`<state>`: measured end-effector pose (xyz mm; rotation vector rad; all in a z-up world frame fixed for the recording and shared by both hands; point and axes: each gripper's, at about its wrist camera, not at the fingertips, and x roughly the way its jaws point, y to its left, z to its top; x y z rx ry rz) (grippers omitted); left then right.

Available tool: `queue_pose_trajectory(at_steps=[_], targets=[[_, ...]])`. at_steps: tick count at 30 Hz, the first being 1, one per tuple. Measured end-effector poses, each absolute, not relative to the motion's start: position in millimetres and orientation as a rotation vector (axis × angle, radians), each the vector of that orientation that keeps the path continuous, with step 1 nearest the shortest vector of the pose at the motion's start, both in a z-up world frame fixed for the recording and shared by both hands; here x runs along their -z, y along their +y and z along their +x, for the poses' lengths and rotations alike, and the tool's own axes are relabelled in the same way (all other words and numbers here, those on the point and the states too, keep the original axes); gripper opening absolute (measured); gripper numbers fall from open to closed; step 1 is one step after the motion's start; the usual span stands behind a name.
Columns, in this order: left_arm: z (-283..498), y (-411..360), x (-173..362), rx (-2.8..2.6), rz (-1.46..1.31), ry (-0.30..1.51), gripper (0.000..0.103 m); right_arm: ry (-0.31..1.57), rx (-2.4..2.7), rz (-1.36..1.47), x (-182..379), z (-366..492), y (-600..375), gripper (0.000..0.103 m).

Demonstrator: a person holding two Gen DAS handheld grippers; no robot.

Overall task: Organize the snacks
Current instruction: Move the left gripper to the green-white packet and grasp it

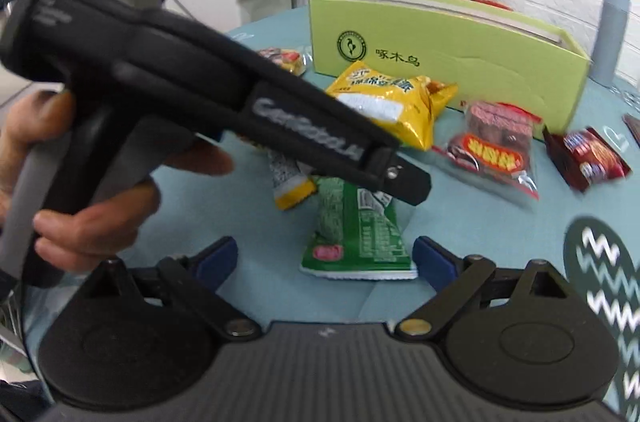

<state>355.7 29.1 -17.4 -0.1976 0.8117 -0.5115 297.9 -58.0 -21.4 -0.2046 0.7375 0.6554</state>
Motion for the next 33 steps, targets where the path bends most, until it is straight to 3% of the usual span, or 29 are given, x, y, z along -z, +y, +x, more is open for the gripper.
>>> queue_pose_trajectory(at_steps=[6,10,13,20,22,24,27,33], targets=[[327.0,22.0,9.4,0.487,-0.177,0.775,0.012,0.722,-0.595,-0.169,18.4,278.2,-69.2,0.093],[306.6,50.2,-8.6,0.441,-0.261,0.709,0.036,0.688,-0.589,-0.144,9.6,277.5,-73.9,0.093],[301.3,60.5,-1.0,0.437,-0.318,0.76,0.038,0.682,-0.588,-0.153,10.7,281.8,-71.0,0.093],[305.7,45.7,23.7,0.465,-0.335,0.844,0.037,0.688,-0.59,-0.213,16.4,284.8,-64.5,0.09],[305.3,39.8,23.6,0.468,-0.312,0.835,0.037,0.684,-0.587,-0.221,21.5,283.2,-64.1,0.076],[305.8,36.4,24.3,0.469,-0.294,0.84,0.018,0.68,-0.602,-0.209,18.7,283.6,-65.7,0.06],[307.8,35.5,20.5,0.465,-0.296,0.843,0.01,0.691,-0.604,-0.172,14.1,288.0,-69.6,0.058],[332.7,33.7,-22.0,0.492,-0.314,0.757,0.009,0.583,-0.583,-0.167,-21.6,309.7,-74.4,0.062]])
